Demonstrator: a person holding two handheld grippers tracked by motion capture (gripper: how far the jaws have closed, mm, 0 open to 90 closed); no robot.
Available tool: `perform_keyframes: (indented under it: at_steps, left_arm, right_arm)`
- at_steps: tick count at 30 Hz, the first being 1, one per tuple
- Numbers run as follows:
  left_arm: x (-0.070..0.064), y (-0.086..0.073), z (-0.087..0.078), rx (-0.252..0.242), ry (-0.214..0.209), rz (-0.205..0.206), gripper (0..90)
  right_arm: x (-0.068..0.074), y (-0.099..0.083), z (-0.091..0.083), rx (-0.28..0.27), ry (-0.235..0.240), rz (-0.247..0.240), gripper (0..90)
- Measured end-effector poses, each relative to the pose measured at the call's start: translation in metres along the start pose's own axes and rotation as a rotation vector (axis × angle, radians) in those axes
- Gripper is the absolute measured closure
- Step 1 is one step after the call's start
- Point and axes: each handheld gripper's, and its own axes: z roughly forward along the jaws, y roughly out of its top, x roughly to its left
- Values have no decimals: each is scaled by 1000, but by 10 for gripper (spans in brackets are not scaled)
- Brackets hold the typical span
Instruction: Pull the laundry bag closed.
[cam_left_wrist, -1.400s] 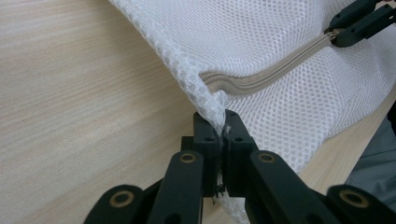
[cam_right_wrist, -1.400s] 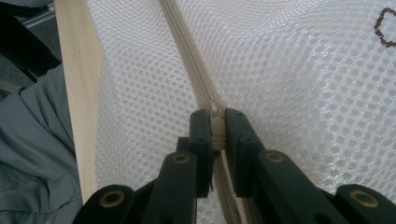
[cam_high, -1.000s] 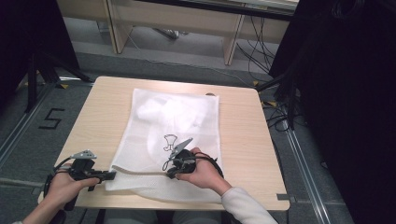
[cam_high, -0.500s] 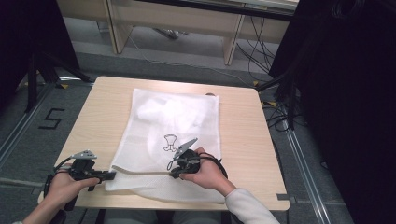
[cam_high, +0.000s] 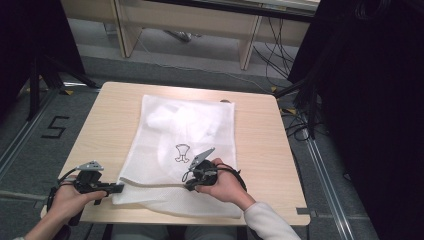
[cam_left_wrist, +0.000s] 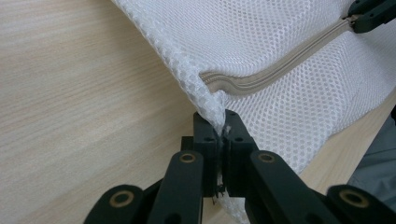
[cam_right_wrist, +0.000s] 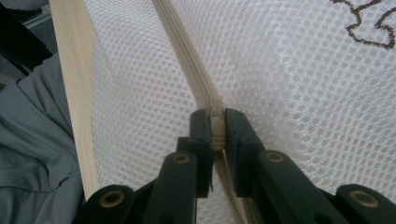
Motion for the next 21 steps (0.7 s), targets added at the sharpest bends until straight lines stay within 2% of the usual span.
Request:
perform_keyframes:
  at_steps: [5,11,12,15,17,18,19,21]
  left_arm:
    - [0,0,0,0,1,0,858]
    - [0,0,0,-1,1,-1,859]
    - [0,-1,2,-22,2,-5,858]
    - [0,0,0,2,0,-1,858]
    - [0,-1,1,-14,5,-4,859]
    - [0,0,1,-3,2,-1,858]
    - [0,-1,2,-19,3,-4,858]
    - [0,-1,1,-13,2,-4,858]
  right_arm:
    - [-1,-2,-2,-3,-12,-2,827]
    - [-2,-4,-3,-7,-1,-10,827]
    - [-1,-4,-3,-8,-1,-9,827]
    - [-2,-5,-4,-6,-11,-4,827]
    - [-2,-6,-5,-1,-6,0,827]
    - [-3,-6,-5,-5,-5,3,826]
    - [-3,-7,-4,-10,-5,-10,827]
    - [-3,-8,-6,1,-6,11,826]
